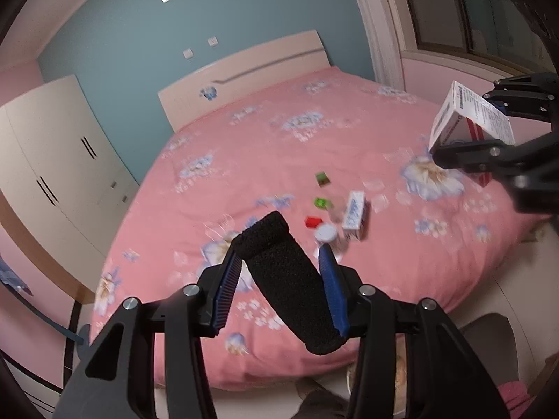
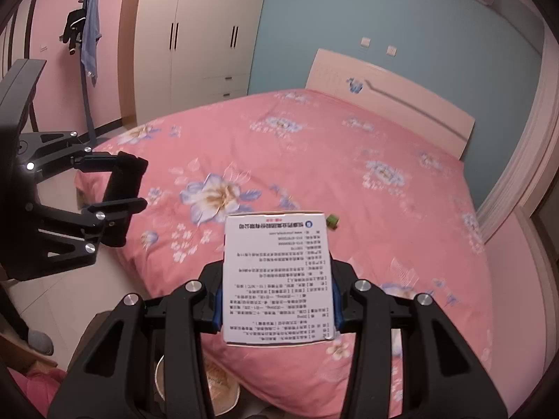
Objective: Collect trash
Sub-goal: 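Carry the black cylinder and white box over the trash bin with both tools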
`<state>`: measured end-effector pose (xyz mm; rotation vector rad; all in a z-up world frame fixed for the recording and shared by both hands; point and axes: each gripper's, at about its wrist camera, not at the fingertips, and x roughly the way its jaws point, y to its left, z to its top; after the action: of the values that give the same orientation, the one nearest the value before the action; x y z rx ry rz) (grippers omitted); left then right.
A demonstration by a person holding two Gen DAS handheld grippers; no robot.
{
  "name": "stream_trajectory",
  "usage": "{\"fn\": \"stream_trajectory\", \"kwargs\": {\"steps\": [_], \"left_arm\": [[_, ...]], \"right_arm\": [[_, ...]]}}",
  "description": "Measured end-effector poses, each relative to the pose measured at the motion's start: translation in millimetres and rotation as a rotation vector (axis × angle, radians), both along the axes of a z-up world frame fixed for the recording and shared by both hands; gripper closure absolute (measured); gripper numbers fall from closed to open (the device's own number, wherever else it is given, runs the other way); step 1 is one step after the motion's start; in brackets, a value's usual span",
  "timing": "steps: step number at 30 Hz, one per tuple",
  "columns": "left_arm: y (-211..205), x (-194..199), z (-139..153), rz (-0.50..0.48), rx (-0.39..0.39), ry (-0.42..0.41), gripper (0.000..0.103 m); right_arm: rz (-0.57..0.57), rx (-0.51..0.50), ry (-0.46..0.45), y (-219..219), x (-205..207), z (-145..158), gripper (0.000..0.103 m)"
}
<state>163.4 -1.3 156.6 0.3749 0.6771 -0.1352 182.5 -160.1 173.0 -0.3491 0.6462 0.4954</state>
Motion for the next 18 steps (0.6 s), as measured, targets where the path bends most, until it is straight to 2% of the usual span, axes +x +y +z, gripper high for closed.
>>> {"fn": "stream_trajectory", "kwargs": {"steps": [8, 18], "left_arm": [[-3.6, -5.8, -68.1, -0.026, -0.022, 0.123, 0.055], [-5.0, -10.7, -142.3, -0.036, -0.035, 0.255, 0.055]], "right_arm": [[0.015, -0.022, 0.11, 2.6, -5.6, -68.4, 0.059], [0.021, -0.043, 0.272, 5.7, -11.5, -169.2, 0.059]]}}
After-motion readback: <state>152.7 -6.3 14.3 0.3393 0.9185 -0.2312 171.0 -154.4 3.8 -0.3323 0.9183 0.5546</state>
